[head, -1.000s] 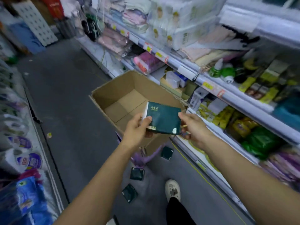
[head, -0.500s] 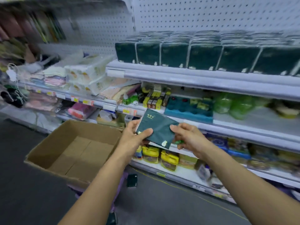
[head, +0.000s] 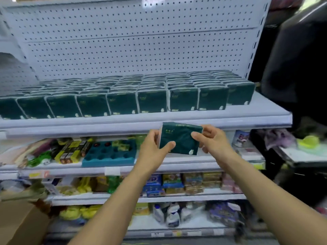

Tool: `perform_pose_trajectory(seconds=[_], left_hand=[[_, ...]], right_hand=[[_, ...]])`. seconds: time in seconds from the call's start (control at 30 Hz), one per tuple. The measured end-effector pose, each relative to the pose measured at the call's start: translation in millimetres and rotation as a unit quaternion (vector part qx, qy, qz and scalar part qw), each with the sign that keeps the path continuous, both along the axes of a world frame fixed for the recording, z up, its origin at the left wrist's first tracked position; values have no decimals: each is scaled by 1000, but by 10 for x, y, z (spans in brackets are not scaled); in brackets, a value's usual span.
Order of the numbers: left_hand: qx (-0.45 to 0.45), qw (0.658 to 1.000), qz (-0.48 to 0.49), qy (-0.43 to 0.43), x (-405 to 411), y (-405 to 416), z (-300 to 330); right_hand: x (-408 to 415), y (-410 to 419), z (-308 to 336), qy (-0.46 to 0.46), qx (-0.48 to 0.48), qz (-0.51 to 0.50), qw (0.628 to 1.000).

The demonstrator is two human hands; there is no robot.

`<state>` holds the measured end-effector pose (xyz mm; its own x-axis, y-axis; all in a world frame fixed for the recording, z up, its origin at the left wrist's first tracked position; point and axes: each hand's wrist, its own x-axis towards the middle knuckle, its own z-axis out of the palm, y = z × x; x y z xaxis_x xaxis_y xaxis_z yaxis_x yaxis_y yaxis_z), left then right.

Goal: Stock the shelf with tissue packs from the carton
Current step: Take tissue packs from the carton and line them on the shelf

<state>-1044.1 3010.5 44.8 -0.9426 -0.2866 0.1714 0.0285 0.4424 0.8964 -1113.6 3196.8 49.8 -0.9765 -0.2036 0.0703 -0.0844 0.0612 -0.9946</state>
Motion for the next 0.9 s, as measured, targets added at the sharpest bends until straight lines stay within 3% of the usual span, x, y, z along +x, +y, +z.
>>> perform_pose_trajectory(seconds=[0.13,0.33,0.57,0.63,0.9], left_hand=[[-123,991,-8,48,-594,654,161],[-216,963,55,150,-1401,1296,442],[-505,855,78,86,-2010,1342,528],[-537,838,76,67,-2081,1307,537],[-549,832,66,38,-2237,1240,593]], right_hand=[[-455,735,201,40,-20,-46,998],[-1162,1714,463,108,-19,-125,986],[-1737,2140,500,153,12,-144,978],[-1890,2141,419,147,31,-139,979],[-2191,1987,305,121,72,-160,977]])
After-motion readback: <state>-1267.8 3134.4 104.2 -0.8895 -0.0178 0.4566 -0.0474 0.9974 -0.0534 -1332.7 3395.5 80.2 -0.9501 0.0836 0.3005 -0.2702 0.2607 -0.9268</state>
